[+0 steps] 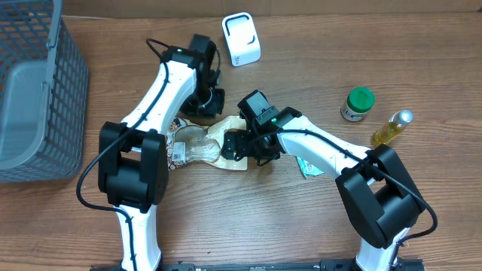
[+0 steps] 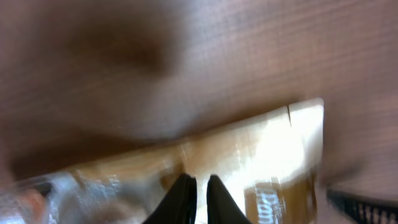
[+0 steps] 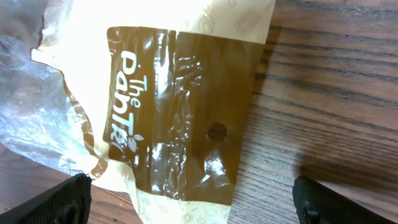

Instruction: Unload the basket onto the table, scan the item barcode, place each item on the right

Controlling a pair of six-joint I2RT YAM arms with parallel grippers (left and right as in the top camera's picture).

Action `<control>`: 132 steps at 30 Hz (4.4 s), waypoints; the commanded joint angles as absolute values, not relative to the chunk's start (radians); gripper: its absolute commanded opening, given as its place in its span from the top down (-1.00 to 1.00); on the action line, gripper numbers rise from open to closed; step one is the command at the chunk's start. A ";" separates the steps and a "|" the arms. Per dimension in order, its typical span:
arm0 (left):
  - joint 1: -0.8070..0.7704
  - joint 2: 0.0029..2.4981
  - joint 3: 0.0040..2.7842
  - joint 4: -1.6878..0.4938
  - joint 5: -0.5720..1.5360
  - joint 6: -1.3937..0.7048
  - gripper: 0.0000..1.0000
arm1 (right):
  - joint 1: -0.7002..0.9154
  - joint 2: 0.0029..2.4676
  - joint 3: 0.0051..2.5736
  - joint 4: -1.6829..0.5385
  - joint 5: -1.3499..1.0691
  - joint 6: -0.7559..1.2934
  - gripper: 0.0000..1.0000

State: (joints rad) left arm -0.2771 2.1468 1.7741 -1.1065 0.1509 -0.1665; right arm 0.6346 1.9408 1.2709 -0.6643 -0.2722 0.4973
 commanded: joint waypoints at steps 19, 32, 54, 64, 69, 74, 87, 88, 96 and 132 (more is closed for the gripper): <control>-0.267 2.122 1.774 -0.970 0.008 -0.233 0.75 | 0.545 1.932 1.310 -0.650 -0.423 0.429 -1.00; -0.024 2.122 1.775 -1.313 0.382 -0.062 0.85 | 0.500 1.932 1.309 -0.535 -0.471 0.339 -1.00; 0.051 2.122 1.547 -1.171 0.334 -0.076 0.68 | 0.590 1.932 1.309 -0.464 -0.270 0.351 -1.00; 0.033 2.122 1.546 -1.165 0.332 -0.078 0.62 | 0.559 1.932 1.308 -0.474 -0.262 0.440 -1.00; -0.004 2.122 1.546 -1.166 0.321 -0.078 0.59 | 0.557 1.934 1.285 -0.488 -0.262 0.453 -0.93; -0.022 2.122 1.545 -1.172 0.315 -0.079 0.64 | 0.546 1.940 1.251 -0.507 -0.263 0.490 -0.91; -0.093 2.122 1.545 -1.143 0.307 -0.078 0.70 | 0.542 1.946 1.250 -0.509 -0.266 0.580 -0.90; -0.093 2.122 1.545 -1.142 0.307 -0.078 0.70 | 0.542 1.954 1.250 -0.509 -0.266 0.580 -0.90; -0.093 2.122 1.545 -1.143 0.307 -0.078 0.72 | 0.542 2.057 1.250 -0.457 -0.402 0.629 -0.91; -0.094 2.122 1.545 -1.125 0.307 -0.078 0.74 | 0.542 2.082 1.250 -0.312 -0.570 0.692 -1.00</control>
State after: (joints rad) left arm -0.0875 2.1468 1.5562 -1.1347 0.3023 -0.0937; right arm 0.5388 2.0487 1.2675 -0.3149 -0.5800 0.6888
